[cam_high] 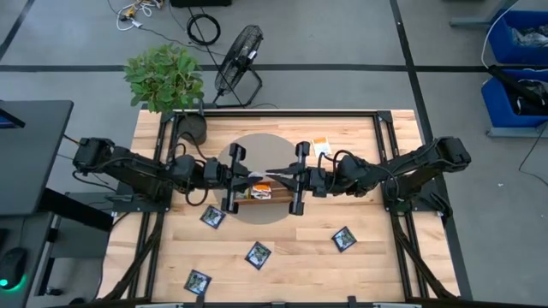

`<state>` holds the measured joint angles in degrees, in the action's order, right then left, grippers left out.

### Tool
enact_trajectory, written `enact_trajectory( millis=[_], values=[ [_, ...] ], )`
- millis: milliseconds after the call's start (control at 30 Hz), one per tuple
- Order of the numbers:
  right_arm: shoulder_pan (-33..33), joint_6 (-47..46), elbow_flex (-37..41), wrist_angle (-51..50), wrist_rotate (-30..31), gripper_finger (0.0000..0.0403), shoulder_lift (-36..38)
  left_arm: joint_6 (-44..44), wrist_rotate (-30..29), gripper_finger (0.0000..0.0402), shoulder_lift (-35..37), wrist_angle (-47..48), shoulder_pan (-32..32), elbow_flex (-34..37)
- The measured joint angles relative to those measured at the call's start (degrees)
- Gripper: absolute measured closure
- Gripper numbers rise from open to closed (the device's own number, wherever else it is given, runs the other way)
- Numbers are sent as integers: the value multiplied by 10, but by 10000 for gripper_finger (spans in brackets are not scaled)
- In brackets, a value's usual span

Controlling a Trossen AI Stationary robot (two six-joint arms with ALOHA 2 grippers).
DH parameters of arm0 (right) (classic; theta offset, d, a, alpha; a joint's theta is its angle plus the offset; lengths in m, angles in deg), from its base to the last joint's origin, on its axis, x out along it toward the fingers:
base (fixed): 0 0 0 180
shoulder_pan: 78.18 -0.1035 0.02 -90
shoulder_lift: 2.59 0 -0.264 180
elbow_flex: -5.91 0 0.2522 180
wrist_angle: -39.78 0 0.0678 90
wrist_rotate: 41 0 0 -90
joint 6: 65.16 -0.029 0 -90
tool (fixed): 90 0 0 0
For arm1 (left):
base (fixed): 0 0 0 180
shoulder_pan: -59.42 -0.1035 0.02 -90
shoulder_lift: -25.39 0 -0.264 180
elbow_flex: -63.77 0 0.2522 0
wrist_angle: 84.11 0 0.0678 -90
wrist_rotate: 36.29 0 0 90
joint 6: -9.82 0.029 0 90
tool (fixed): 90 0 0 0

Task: Pick & Place Tea
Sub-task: Put the bottom orange tea bag into the wooden organizer

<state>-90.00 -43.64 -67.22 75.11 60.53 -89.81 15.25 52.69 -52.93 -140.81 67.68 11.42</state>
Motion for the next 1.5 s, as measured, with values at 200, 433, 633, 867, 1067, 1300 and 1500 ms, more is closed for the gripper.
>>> enact_trajectory(
  millis=[200,433,633,867,1067,1300,1500],
  values=[
    [0,-12,0,-22,0,361,5,-2,2,398,1,29,0,0],
    [-1,-33,0,-106,26,291,46,-32,1,399,0,61,0,0],
    [-2,-55,0,-201,29,253,97,-34,-24,400,15,150,0,0],
    [1,-120,0,-359,44,251,126,-38,-63,400,60,343,0,-17],
    [16,-166,0,-418,10,251,125,-37,-69,401,79,561,-4,-74],
    [36,-183,0,-428,-21,250,122,-32,-118,401,79,748,-4,-142],
    [40,-196,0,-436,-36,250,110,-29,-135,401,79,802,-4,-163]
  ],
)
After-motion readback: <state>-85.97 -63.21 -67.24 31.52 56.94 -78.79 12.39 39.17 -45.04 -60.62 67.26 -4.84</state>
